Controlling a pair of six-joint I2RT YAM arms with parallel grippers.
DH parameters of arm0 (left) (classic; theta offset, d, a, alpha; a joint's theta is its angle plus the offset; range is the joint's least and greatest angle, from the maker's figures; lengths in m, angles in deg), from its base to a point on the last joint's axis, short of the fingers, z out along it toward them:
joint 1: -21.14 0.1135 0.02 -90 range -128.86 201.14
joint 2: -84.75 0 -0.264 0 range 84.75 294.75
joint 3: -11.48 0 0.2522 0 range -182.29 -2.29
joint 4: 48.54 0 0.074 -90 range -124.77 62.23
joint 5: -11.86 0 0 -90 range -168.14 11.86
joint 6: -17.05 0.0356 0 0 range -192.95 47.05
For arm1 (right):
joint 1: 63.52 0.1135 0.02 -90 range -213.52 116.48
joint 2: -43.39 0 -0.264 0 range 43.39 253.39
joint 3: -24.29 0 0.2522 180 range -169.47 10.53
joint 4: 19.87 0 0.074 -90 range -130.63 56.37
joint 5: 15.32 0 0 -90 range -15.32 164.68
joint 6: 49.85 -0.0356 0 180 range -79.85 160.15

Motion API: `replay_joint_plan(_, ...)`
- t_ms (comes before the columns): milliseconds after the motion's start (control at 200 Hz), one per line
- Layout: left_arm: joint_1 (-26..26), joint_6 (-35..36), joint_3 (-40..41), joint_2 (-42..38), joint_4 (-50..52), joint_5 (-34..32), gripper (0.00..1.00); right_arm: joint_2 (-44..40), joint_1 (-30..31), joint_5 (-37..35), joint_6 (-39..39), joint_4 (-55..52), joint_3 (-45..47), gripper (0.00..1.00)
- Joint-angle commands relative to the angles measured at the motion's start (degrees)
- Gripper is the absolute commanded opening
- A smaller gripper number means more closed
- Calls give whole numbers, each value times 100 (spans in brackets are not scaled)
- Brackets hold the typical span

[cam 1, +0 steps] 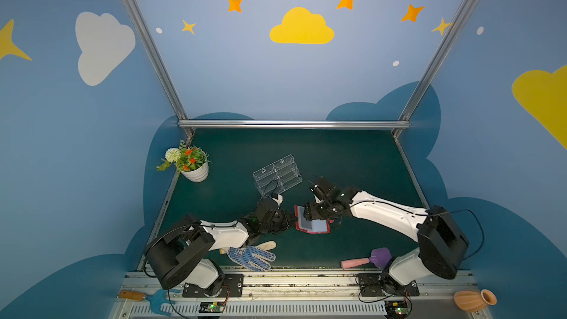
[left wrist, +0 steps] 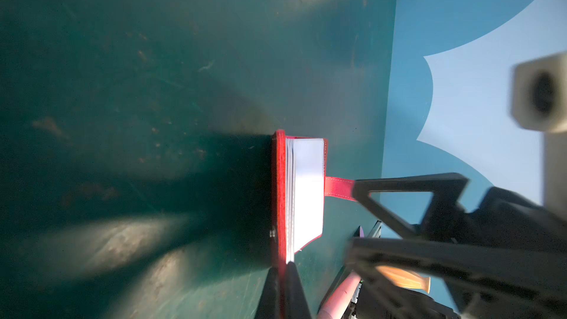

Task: Take the credit cards out of the card holder
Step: Flip over the card slot in the card holder.

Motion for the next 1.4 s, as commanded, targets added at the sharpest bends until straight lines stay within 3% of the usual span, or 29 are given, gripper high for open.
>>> replay_joint_plan(0,-11,130,54,-68,-35,18,4,235,71,69,68,27,-203,79)
replay_joint_plan(786,-18,148,59,-112,-11,10,4,439,64,358,39,332,-119,78)
replay_joint_plan(1397,-18,157,85,-154,13,-21,4,481,-128,234,8,129,17,63)
